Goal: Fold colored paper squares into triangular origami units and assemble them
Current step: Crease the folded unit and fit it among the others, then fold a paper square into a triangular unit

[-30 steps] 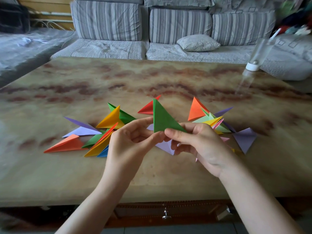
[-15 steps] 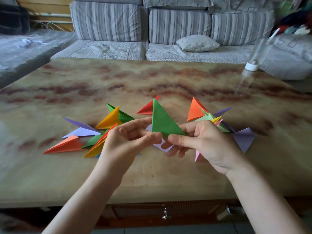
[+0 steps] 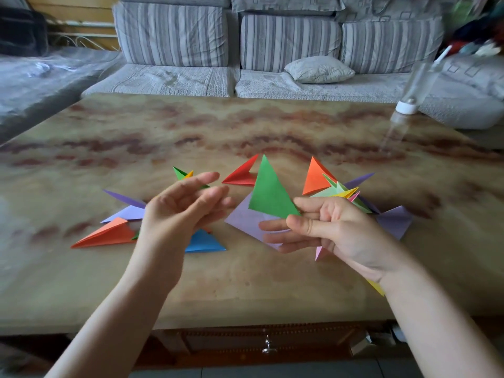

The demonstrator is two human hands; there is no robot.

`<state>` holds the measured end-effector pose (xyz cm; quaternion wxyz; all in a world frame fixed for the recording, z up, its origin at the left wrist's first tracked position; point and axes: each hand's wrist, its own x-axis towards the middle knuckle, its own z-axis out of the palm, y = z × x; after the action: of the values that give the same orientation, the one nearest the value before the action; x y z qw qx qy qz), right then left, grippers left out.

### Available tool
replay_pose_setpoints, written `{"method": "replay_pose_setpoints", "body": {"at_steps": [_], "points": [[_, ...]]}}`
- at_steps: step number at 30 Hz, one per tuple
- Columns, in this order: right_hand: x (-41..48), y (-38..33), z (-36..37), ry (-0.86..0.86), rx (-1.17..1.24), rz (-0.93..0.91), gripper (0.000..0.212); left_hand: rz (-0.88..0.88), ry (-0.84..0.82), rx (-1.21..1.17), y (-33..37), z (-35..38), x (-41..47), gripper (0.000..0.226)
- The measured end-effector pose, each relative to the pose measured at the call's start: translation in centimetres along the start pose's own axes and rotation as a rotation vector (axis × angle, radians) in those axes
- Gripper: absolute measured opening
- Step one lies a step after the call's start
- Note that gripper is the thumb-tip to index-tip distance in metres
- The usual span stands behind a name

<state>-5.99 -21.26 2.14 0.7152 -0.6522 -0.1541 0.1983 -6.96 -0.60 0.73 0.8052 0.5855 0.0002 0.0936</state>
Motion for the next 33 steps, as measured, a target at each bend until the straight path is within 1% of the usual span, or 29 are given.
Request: {"method": "replay_pose_setpoints", "body": {"at_steps": [2, 4, 8, 9, 12, 14, 15, 17, 18, 20, 22, 25, 28, 31, 33], "points": [[0.0, 0.0, 0.1, 0.017, 0.036, -0.042, 0.031, 0.036, 0.025, 0.019, 0.2, -0.1, 0.0, 0.022], [0.1, 0.0, 0.5, 0.046, 0.081, -0.093, 0.031, 0.028, -0.006, 0.036, 0.1, 0.6, -0.3, 0.022], [0.8, 0.8, 1.9, 0.088, 0.061, -0.127, 0.033, 0.018, -0.080, 0.075, -0.6, 1.7, -0.8, 0.036], [1.0, 1.1, 2.3, 0.073, 0.034, -0.126, 0.035, 0.031, -0.072, 0.090, -0.7, 1.7, -0.8, 0.034], [1.1, 1.3, 2.9, 0.033, -0.077, -0.114, 0.041, 0.080, -0.024, 0.133, -0.5, 1.0, -0.4, 0.018], [1.0, 1.2, 2.6, 0.109, -0.209, -0.119, 0.044, 0.160, 0.011, 0.231, 0.1, -0.2, 0.4, 0.015], [1.0, 1.4, 2.3, 0.172, -0.310, -0.136, 0.042, 0.228, 0.037, 0.322, 0.5, -1.0, 0.8, 0.019], [1.0, 2.0, 1.7, 0.288, -0.587, -0.170, 0.034, 0.352, 0.105, 0.525, 1.2, -2.6, 1.5, 0.028], [1.1, 2.3, 1.6, 0.320, -0.746, -0.179, 0.032, 0.387, 0.141, 0.614, 1.5, -3.2, 1.8, 0.030], [1.5, 3.2, 1.8, 0.305, -0.992, -0.190, 0.035, 0.410, 0.182, 0.782, 1.9, -4.0, 2.2, 0.028], [2.0, 4.0, 2.1, 0.249, -1.135, -0.234, 0.038, 0.361, 0.217, 0.944, 1.7, -4.4, 2.6, 0.030], [2.5, 4.5, 2.5, 0.220, -1.260, -0.280, 0.041, 0.243, 0.215, 1.093, 0.5, -4.8, 3.3, 0.027], [2.5, 4.6, 2.4, 0.182, -1.354, -0.243, 0.047, 0.163, 0.179, 1.147, -0.8, -5.0, 3.8, 0.023], [2.5, 4.6, 2.2, 0.157, -1.389, -0.215, 0.050, 0.088, 0.101, 1.243, -1.8, -4.9, 3.9, 0.021], [2.5, 4.7, 2.1, 0.154, -1.409, -0.209, 0.050, 0.081, 0.054, 1.309, -2.4, -4.9, 3.9, 0.021]]}}
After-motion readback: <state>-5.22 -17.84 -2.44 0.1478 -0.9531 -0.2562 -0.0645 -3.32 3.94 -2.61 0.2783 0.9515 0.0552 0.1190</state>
